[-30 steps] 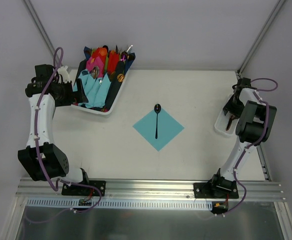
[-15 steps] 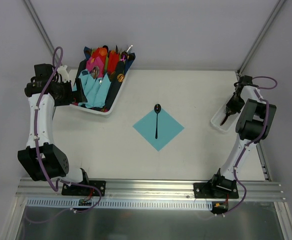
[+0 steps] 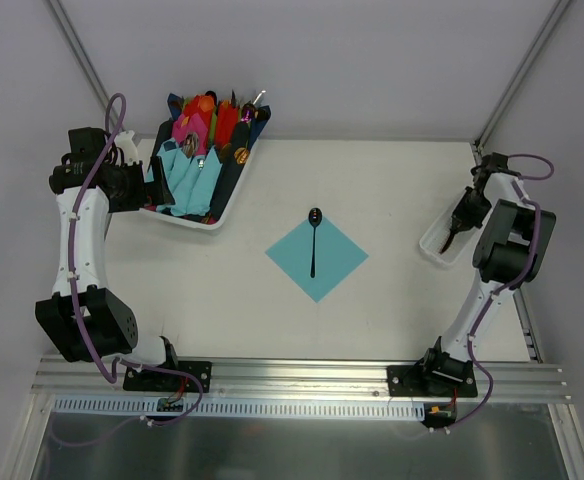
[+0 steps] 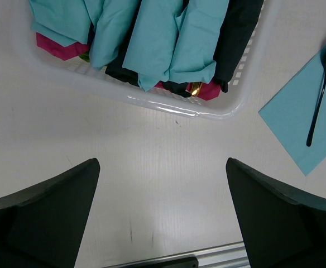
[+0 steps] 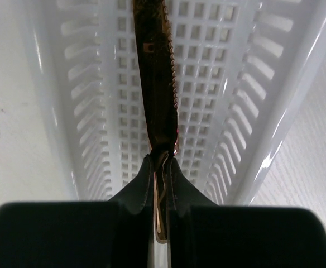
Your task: Place the utensils on the paper napkin and roll it up
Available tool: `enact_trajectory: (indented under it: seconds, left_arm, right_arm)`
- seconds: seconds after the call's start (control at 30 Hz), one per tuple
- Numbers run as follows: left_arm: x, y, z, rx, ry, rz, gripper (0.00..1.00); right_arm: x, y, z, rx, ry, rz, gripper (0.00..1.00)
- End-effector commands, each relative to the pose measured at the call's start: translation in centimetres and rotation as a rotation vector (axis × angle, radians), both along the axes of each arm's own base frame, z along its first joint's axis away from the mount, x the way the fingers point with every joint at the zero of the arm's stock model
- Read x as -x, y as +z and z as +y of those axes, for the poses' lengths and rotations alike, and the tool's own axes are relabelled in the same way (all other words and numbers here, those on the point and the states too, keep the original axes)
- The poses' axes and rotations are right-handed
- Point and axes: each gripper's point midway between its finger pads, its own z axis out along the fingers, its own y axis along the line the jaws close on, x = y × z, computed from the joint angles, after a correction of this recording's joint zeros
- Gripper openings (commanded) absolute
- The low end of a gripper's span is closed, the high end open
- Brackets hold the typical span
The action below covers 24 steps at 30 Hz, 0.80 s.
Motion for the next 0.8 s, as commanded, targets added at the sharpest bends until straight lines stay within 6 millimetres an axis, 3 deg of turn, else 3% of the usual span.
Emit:
enact_trajectory:
  seconds: [0.0, 0.4, 0.77]
  left_arm:
    - [0.1, 1.8, 0.0, -0.018, -0.002, -0.042, 0.99]
    - [0.5, 2.0, -0.1, -0.013, 0.008, -0.046, 0.99]
    - [0.8, 1.9, 0.0, -0.024, 0.014, -0.047, 0.99]
  right_arm:
    - [0.6, 3.7, 1.1, -0.032, 0.060, -0.058, 0.00]
    - [1.1, 5.3, 4.2, -0.047, 0.164, -0.086, 0.00]
    - [1.6, 6.4, 4.9, -0.027, 0.204, -0.096, 0.00]
